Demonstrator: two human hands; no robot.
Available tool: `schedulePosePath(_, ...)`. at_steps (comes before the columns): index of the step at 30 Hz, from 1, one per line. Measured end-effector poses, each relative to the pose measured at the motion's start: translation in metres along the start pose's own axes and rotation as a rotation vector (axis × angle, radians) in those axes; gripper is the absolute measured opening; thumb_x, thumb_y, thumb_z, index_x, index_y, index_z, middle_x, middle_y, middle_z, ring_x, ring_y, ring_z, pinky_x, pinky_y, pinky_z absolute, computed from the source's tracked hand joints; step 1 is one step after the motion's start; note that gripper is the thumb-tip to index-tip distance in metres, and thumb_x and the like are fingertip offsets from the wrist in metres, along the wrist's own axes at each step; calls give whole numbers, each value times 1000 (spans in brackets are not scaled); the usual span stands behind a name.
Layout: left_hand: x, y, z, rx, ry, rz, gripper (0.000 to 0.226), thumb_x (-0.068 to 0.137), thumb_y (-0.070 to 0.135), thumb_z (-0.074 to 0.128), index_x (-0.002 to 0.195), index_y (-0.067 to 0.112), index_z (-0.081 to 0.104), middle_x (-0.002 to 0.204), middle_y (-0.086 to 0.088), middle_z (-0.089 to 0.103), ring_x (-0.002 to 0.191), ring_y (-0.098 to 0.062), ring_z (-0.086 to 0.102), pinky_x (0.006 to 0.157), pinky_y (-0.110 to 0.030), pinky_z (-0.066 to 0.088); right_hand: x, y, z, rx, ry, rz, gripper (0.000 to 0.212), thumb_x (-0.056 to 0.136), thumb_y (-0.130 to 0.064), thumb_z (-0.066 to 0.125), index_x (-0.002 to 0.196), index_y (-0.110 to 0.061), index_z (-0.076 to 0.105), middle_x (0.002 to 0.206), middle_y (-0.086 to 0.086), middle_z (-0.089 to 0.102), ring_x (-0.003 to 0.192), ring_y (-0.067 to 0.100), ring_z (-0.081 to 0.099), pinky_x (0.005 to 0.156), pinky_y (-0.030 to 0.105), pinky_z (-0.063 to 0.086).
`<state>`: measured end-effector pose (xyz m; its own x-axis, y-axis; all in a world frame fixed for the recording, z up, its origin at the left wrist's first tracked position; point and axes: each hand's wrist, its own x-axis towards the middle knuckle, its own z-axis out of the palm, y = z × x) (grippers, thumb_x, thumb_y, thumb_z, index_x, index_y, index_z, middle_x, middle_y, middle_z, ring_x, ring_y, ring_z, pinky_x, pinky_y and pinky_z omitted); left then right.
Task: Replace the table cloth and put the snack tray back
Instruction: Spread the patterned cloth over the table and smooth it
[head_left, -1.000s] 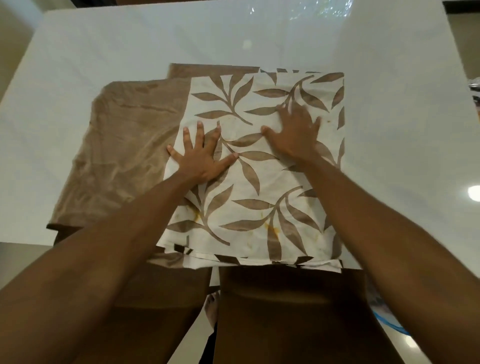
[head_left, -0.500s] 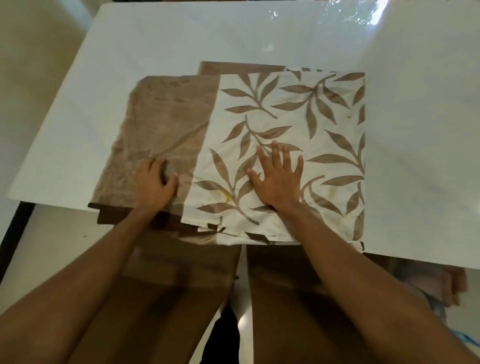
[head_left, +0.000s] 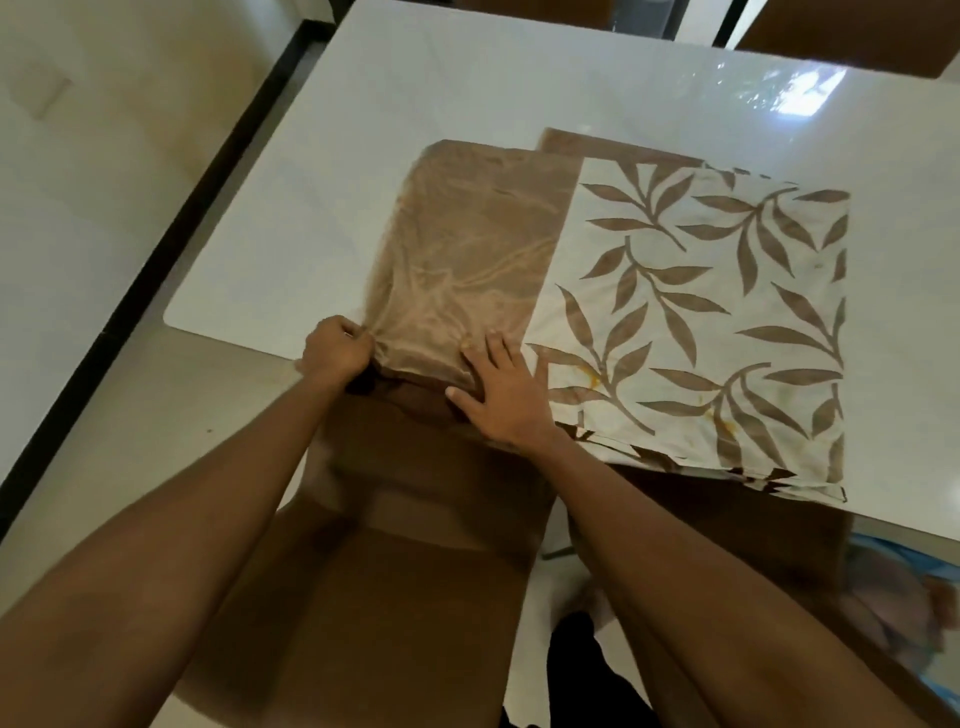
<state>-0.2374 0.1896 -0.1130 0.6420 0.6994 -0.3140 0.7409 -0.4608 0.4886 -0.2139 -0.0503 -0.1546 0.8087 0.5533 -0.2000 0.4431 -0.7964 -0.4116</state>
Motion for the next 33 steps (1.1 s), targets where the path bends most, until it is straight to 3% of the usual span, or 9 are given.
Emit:
schedulePosePath(5, -1, 8, -11, -117, -52, 91, 16, 95, 29, 53, 100, 14, 55, 102, -4, 61, 98, -28, 61, 82, -38, 48, 5, -27, 1, 22, -65, -20, 76, 91, -75, 40, 156, -39, 24, 170, 0, 9, 157, 24, 4, 121, 65, -1)
schedulePosePath(8, -4, 4, -16, 62, -160, 100, 44, 86, 43, 61, 118, 16, 48, 115, -7, 57, 104, -30, 59, 89, -45, 51, 6, -28, 2, -5, -81, -35, 79, 90, -74, 45, 157, -39, 24, 171, 0, 6, 157, 24, 3, 122, 64, -1)
schedulePosePath(11, -6, -6, -13, 8, -294, 79, 59, 90, 35, 65, 137, 13, 39, 131, -14, 56, 115, -33, 57, 87, -39, 48, 7, -29, 3, -60, -75, -31, 77, 91, -69, 48, 158, -39, 23, 171, -2, 5, 157, 23, 2, 122, 63, -1)
schedulePosePath(16, -9, -5, -17, -124, -208, 125, 55, 90, 29, 69, 137, 15, 44, 131, -13, 60, 105, -27, 59, 81, -33, 47, 13, -34, 0, -63, -6, 7, 63, 92, -62, 51, 150, -39, 40, 166, -2, 25, 152, 27, 21, 121, 63, 14)
schedulePosePath(21, -8, 3, -23, -342, -180, 172, 40, 91, 36, 68, 124, 22, 50, 128, -5, 59, 103, -19, 57, 91, -37, 52, 24, -34, -9, -39, 169, -11, 27, 97, -38, 52, 110, -26, 73, 122, -2, 66, 116, 26, 55, 92, 47, 50)
schedulePosePath(25, -11, 5, -20, -356, -183, 187, 40, 92, 31, 66, 128, 22, 50, 126, -2, 56, 100, -17, 56, 89, -34, 50, 34, -30, -26, 405, 277, 337, 23, 100, -25, 47, 96, -15, 67, 92, 0, 66, 90, 23, 62, 76, 34, 46)
schedulePosePath(28, -13, 0, -13, -346, -147, 110, 46, 91, 33, 66, 132, 20, 48, 130, -4, 57, 105, -20, 56, 86, -32, 45, 36, -23, -34, 579, 303, 440, 18, 99, -24, 51, 99, -12, 65, 94, 1, 67, 93, 23, 63, 76, 32, 42)
schedulePosePath(31, -15, -13, -11, -263, -33, -32, 55, 87, 43, 64, 133, 17, 47, 131, -9, 57, 117, -30, 56, 90, -40, 49, 26, -23, -26, 464, 167, 229, 21, 91, -38, 61, 106, -24, 66, 107, -5, 69, 101, 16, 63, 91, 41, 52)
schedulePosePath(33, -22, -23, -8, -189, 6, -91, 58, 86, 48, 62, 132, 16, 47, 131, -10, 56, 119, -33, 54, 94, -46, 49, 18, -25, -14, 234, 40, 75, 46, 86, -55, 63, 126, -32, 62, 136, -4, 59, 126, 20, 52, 108, 50, 42)
